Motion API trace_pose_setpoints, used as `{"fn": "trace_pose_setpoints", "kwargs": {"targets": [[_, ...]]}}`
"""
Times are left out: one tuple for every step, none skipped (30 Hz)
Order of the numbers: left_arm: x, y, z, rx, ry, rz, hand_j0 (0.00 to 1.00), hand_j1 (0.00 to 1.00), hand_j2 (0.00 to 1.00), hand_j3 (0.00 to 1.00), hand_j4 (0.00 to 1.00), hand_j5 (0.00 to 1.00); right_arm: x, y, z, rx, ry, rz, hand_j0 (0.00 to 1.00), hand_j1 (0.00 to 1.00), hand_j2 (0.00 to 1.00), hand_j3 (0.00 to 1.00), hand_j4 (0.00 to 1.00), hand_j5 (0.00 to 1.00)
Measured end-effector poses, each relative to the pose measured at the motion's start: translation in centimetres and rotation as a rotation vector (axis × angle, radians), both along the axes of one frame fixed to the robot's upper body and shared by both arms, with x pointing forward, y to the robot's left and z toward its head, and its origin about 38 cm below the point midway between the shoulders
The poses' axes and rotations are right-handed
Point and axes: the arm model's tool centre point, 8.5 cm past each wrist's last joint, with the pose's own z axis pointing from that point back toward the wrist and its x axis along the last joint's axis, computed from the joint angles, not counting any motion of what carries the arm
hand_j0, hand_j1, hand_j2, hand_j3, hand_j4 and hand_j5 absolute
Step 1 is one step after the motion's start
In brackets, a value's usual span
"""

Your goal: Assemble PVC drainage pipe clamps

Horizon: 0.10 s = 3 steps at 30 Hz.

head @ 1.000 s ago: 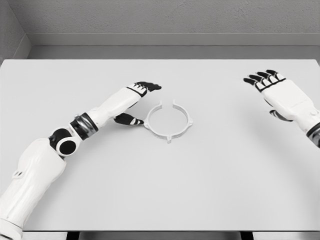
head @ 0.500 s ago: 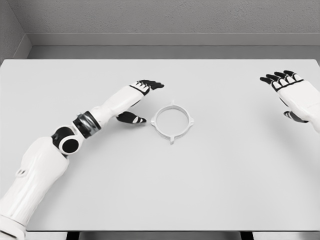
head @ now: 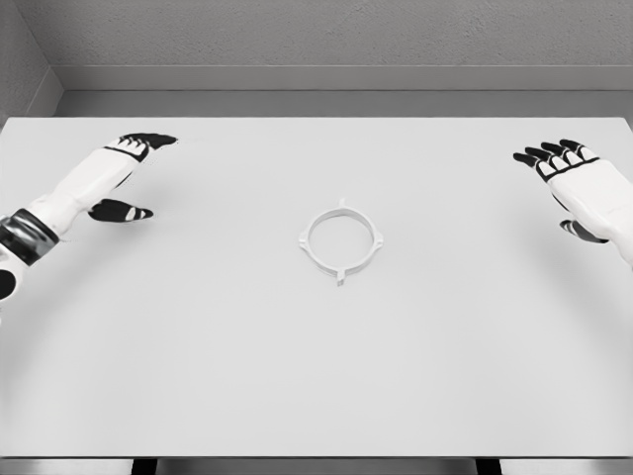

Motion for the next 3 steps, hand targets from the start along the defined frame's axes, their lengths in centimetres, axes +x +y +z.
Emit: {"fn": "trace_pose_setpoints", "kwargs": {"targets": [[0.0, 0.6, 0.3, 0.0, -0.004, 0.011, 1.0, 1.0, 1.0, 1.0, 1.0, 1.0, 0.0, 0.0, 0.0, 0.0, 0.0, 0.0, 1.0, 1.0, 1.0, 1.0, 1.0, 1.0], [-0.1, 1.1, 0.6, 0.0, -0.009, 0.02, 1.0, 1.0, 1.0, 1.0, 1.0, 1.0, 0.0, 0.0, 0.0, 0.0, 0.0, 0.0, 1.0, 1.0, 1.0, 1.0, 1.0, 1.0], [-0.4, 1.7, 0.4, 0.002, -0.002, 0.03, 1.0, 1.0, 1.0, 1.0, 1.0, 1.0, 0.0, 0.0, 0.0, 0.001, 0.001, 0.0, 1.0, 1.0, 1.0, 1.0, 1.0, 1.0]]}}
